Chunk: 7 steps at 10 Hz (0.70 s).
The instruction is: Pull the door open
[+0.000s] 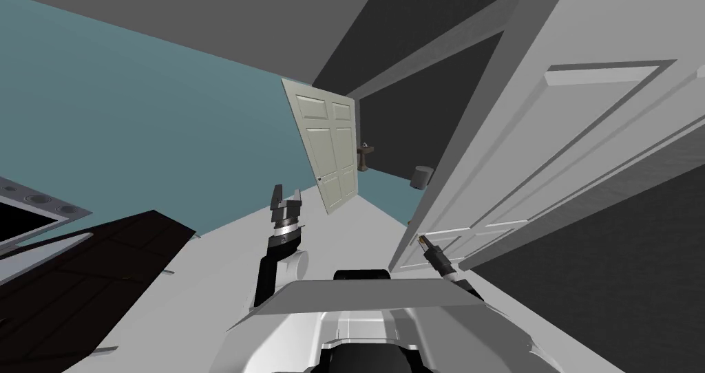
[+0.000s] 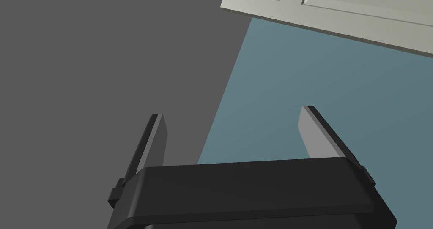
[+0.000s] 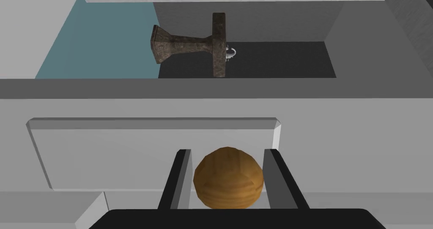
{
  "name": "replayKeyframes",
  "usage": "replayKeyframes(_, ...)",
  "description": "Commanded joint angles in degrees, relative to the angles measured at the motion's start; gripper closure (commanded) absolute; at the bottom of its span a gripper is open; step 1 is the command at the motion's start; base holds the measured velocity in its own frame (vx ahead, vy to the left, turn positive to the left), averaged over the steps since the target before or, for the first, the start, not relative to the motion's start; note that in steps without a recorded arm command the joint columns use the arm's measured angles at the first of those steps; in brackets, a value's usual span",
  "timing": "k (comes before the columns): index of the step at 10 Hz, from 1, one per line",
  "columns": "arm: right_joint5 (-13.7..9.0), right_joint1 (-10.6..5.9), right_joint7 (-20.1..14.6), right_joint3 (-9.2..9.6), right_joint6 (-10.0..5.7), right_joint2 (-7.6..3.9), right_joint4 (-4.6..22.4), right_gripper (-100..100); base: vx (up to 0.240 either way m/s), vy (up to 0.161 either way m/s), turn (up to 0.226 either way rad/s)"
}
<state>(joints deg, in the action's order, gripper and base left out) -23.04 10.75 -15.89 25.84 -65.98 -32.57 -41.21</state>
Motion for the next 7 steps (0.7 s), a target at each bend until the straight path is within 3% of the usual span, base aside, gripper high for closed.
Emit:
replayKeyframes(1,-0.23,0.94,-0.2,0.65,-1.03,-0.75,-0.47,100,-0.172,-0.078,0.107)
replayKeyframes(2,-0.32,1.23,-0.44,1.08,-1.82,-1.1,-0.26,100,-0.174,-0.077,0.115)
replayKeyframes(3,-0.1,0.93,-0.32,1.05,-1.42,-0.57,0.15,100,-0.084,-0.03,0.024)
replayKeyframes(4,-0.8,0.49,-1.08,2.88,-3.92,-0.54,2.84,100,-0.073,-0.024,0.072)
replayKeyframes(5,-1.17,0.19,-1.43,3.69,-5.09,-0.55,4.12,100,-0.093,-0.031,0.069)
replayKeyframes(6,-1.17,0.19,-1.43,3.69,-5.09,-0.55,4.12,100,-0.061,-0.022,0.007)
replayKeyframes(7,-1.59,-0.13,-1.82,4.6,-6.4,-0.57,5.56,100,-0.047,-0.012,0.026)
